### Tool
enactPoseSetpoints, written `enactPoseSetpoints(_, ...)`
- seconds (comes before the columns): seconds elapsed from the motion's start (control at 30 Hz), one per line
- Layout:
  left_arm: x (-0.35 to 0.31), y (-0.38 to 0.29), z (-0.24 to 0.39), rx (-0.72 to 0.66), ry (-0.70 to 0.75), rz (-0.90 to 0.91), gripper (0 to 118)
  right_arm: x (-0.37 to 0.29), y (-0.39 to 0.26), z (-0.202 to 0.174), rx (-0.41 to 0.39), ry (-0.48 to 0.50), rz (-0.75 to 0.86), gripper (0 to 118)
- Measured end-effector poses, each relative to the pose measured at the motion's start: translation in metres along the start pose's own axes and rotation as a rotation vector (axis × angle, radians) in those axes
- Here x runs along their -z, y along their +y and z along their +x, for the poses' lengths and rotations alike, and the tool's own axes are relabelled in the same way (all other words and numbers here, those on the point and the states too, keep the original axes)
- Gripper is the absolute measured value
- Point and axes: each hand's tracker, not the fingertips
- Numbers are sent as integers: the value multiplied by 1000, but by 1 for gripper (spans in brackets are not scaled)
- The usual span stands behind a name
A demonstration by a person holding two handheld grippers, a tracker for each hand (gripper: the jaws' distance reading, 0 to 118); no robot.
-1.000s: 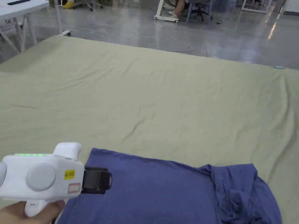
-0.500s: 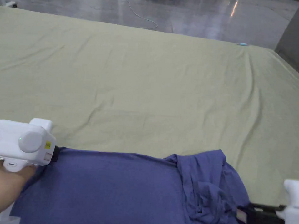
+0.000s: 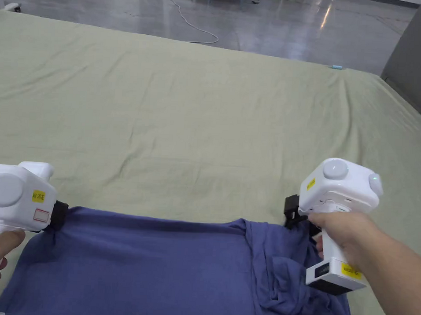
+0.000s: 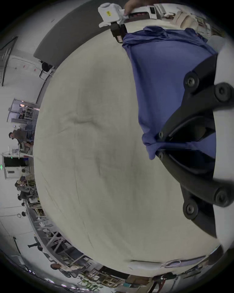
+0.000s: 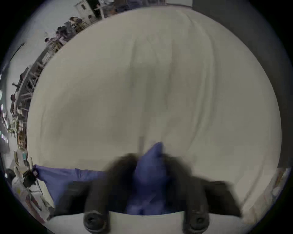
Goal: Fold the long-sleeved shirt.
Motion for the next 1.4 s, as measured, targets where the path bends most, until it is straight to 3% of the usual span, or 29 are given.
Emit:
enactPoseSetpoints(0.07, -6, -5, 0, -2, -8, -1, 1, -29, -13, 2, -38, 53, 54, 6)
enactPoseSetpoints(0.13, -20, -8, -3, 2, -22, 10, 1, -64, -33, 1, -162, 71, 135, 6)
enactPoseSetpoints(0.2, -38, -16, -3, 6, -40, 29, 1, -98, -60, 6, -234, 90, 202, 6)
enactPoseSetpoints(0.33, -89, -47, -6, 55, -90, 56, 1, -151, -136, 25, -323, 120, 255, 6)
enactPoseSetpoints(0.47, -123, -90, -8, 113, -103, 6, 1, -166, -206, 43, -352, 124, 214, 6)
enactPoseSetpoints(0.63, -128, -162, -5, 138, -104, -120, 1, -134, -268, 68, -388, 111, 62, 6)
enactPoseSetpoints(0.9, -91, -227, -6, 91, -80, -203, 1, -82, -297, 69, -382, 45, -74, 7)
enactPoseSetpoints(1.07, -90, -229, -3, 67, -70, -174, 3, -70, -295, 69, -363, 47, -37, 17)
enactPoseSetpoints(1.1, -92, -228, -4, 59, -69, -174, 18, -74, -294, 69, -359, 41, -35, 24)
enactPoseSetpoints(1.13, -94, -224, -10, 43, -70, -172, 50, -82, -293, 69, -355, 45, -41, 43)
enactPoseSetpoints(1.17, -104, -221, -12, 18, -64, -161, 88, -95, -294, 69, -371, 41, -31, 72)
enactPoseSetpoints(1.23, -132, -214, -14, -15, -73, -123, 102, -130, -297, 68, -386, -3, 91, 92)
enactPoseSetpoints(1.3, -167, -211, -11, -38, -140, 32, 110, -167, -302, 68, -372, 24, 262, 109)
enactPoseSetpoints(1.4, -190, -215, -6, -53, -165, 66, 109, -197, -303, 65, -289, 119, 369, 109)
